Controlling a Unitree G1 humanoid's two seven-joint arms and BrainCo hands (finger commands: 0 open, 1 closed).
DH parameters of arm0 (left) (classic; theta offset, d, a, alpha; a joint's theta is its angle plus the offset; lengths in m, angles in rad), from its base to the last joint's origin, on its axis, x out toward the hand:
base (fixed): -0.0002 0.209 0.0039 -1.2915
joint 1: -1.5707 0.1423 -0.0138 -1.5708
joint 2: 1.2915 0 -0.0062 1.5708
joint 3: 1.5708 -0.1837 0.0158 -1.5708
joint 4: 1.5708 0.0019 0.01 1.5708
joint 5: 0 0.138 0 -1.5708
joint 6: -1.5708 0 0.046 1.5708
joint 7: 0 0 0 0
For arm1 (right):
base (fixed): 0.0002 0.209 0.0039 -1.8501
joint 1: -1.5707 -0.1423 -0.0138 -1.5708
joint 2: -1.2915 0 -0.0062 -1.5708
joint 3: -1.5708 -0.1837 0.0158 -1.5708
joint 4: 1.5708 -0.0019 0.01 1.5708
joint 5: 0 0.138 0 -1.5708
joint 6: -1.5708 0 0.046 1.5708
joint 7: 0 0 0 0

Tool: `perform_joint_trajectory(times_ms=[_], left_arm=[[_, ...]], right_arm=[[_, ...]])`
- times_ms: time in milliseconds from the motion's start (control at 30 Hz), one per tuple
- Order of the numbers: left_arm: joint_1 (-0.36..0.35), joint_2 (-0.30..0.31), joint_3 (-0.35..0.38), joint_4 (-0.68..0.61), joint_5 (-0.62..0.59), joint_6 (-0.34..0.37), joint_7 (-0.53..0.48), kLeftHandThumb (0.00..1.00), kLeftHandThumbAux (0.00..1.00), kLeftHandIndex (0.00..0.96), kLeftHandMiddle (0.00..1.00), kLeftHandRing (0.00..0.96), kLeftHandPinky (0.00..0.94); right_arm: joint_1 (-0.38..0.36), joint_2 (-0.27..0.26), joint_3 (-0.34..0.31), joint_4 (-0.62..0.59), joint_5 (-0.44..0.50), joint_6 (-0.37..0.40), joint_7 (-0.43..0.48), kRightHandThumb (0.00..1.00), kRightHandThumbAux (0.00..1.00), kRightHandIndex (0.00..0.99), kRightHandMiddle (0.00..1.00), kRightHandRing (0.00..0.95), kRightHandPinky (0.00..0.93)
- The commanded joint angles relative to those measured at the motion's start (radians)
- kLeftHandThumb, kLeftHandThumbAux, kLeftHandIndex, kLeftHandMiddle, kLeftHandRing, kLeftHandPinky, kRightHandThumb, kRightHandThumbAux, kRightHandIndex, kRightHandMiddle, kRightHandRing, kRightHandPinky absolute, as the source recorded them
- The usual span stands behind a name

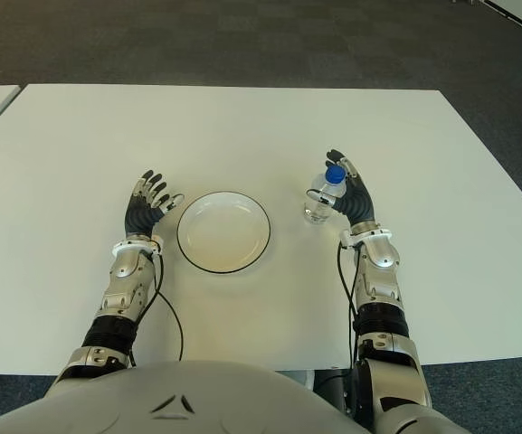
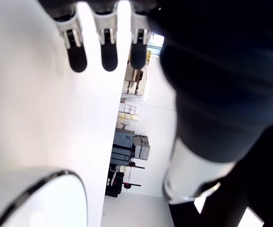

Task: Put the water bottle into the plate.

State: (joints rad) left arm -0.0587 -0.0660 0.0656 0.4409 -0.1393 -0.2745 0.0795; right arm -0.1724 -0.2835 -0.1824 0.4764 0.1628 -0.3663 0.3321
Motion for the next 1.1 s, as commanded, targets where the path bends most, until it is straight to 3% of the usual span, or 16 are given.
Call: perform_joint_trajectory(times_ms=[33,267,467,667,933,1100], left_arm=[[-0.006,-0.035,0.002,0.002,0.000,0.014,0.006,0.000,0.914,0.107,0.124,0.129,0.172],[-0.005,-0.034,0.002,0.001,0.002,0.014,0.009,0.000,0.914,0.110,0.125,0.129,0.174],[-0.002,-0.032,-0.001,-0.001,0.005,0.007,0.003,0.000,0.922,0.112,0.132,0.134,0.178],[-0.001,-0.031,-0.003,-0.004,0.005,0.009,0.000,0.000,0.926,0.109,0.131,0.135,0.178],[0.000,-0.037,0.000,-0.008,-0.004,0.013,0.001,0.000,0.936,0.109,0.131,0.135,0.181],[0.000,-0.035,-0.001,-0.007,0.000,0.011,0.003,0.000,0.932,0.106,0.128,0.132,0.174]], right_arm=[[-0.010,0.007,0.002,0.021,-0.001,0.030,-0.007,0.000,0.807,0.000,0.000,0.000,0.002],[-0.031,0.003,0.009,0.073,-0.024,0.015,-0.027,0.000,0.786,0.000,0.000,0.000,0.000],[-0.035,0.000,0.024,0.074,-0.053,0.075,-0.060,0.000,0.763,0.000,0.000,0.000,0.000],[-0.047,0.020,0.038,0.118,-0.079,0.084,-0.091,0.000,0.732,0.000,0.000,0.000,0.000],[-0.111,0.058,0.046,0.328,-0.105,-0.009,-0.145,0.000,0.734,0.000,0.000,0.000,0.000],[-0.129,0.063,0.047,0.383,-0.103,-0.053,-0.153,0.000,0.741,0.000,0.000,0.000,0.000]])
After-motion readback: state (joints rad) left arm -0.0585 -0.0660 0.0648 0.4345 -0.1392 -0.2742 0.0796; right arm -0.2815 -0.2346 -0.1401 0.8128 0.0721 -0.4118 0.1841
